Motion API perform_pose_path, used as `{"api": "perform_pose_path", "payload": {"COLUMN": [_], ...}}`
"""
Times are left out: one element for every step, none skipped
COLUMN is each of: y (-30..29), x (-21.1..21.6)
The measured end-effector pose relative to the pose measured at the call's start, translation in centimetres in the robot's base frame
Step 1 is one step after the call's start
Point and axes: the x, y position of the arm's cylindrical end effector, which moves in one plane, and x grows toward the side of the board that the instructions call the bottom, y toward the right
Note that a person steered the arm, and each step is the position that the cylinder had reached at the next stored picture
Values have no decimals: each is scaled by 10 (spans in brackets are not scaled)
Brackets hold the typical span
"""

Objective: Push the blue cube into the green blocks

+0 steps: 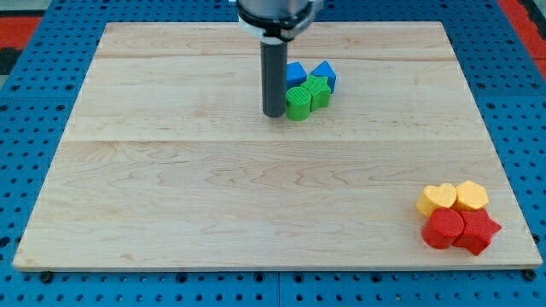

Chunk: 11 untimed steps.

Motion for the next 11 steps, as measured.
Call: {"api": "perform_pose_path", "payload": {"y": [-39,-46,-7,16,22,24,30,32,38,44,42], "x": [-26,-63,-99,-95,-73,-52,-43,-43,-44,-44,-44]}}
